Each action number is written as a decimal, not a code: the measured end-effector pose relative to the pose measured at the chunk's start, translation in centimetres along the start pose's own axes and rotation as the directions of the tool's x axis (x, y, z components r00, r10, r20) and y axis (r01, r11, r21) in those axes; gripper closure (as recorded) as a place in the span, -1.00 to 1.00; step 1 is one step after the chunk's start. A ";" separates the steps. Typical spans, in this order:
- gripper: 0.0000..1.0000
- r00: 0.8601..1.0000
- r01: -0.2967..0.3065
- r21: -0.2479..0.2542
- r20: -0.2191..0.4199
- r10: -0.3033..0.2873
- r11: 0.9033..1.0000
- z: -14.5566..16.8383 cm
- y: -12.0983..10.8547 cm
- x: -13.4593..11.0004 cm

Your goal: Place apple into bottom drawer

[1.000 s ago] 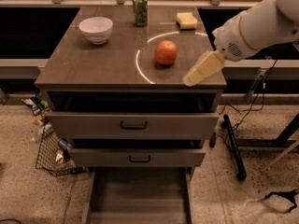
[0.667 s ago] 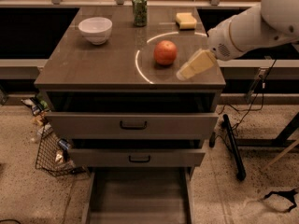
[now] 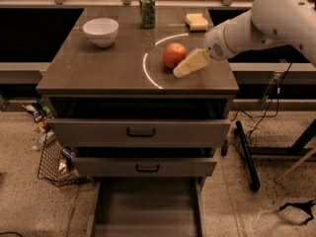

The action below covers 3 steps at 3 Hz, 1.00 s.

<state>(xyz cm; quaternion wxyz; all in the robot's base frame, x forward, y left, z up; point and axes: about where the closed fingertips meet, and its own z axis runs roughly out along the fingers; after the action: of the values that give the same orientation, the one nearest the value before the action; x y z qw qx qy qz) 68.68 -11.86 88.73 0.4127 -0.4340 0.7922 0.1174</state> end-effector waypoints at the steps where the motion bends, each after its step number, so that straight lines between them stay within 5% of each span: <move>1: -1.00 0.999 -0.018 -0.030 0.037 0.019 0.999 2.5 -0.9 -1.1; 3: -1.00 0.995 -0.060 -0.085 0.072 0.066 0.995 6.2 -1.5 -2.2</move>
Offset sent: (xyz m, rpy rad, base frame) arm 0.0633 0.0327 -0.0112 0.1355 0.0121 0.0302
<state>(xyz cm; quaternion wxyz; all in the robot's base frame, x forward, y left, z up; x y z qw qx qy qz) 73.93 -8.11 86.76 0.4199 -0.4209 0.7838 0.1794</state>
